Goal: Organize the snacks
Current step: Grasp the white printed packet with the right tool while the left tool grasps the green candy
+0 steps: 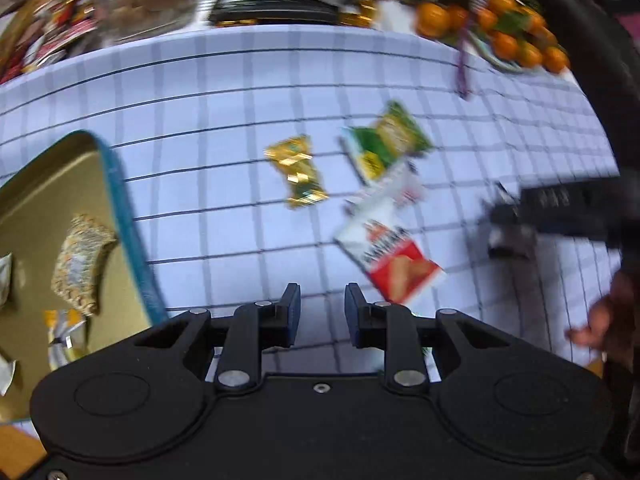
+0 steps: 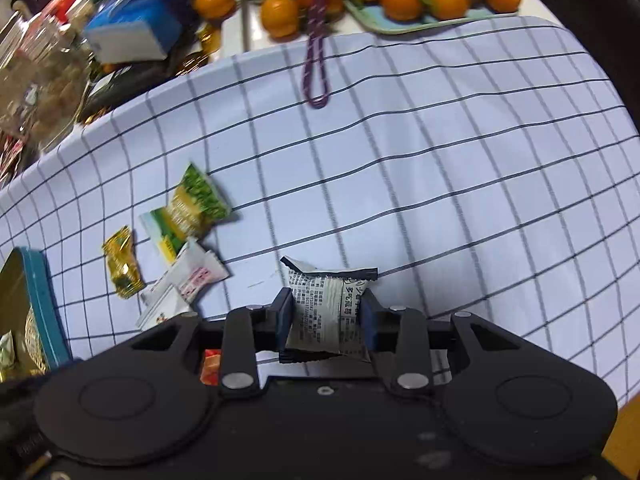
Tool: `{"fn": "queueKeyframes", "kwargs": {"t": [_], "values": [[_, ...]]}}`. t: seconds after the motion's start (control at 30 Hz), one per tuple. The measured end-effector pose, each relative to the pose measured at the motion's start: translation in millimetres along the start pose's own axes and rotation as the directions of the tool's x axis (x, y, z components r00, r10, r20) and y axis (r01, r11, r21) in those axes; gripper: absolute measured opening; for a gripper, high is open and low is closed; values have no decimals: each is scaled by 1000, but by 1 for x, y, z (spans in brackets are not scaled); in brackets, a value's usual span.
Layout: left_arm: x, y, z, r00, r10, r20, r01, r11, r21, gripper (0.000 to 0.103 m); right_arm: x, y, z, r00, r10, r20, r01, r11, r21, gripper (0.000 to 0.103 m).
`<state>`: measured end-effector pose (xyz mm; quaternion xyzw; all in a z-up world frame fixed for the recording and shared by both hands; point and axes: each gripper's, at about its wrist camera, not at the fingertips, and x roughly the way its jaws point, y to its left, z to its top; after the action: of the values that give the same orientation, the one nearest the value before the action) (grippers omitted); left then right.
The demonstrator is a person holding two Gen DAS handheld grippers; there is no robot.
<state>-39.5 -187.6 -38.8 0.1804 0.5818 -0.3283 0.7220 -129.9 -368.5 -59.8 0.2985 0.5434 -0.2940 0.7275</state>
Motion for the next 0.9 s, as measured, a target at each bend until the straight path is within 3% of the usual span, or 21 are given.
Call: {"fn": "queueKeyframes", "kwargs": {"t": [0.17,0.4,0.87,0.9], "values": [[4,-27,-18,999,-44,-28,48,988,144,34,-11,-8,3,1000,-10,21,10,1000,16,36],[4,-46,-31,995,-93,-42,100,964,247,34,-18,-15,1,1000,7,15,-8,999,40,36],[28,-53,-29,995,-39,-97,59,974,217,34,-20,-16,0,1000,17,14,-18,998,58,36],[28,-53,-29,994,-45,-96,65,976,207,26,-20,-15,0,1000,18,15,-19,998,57,36]]}}
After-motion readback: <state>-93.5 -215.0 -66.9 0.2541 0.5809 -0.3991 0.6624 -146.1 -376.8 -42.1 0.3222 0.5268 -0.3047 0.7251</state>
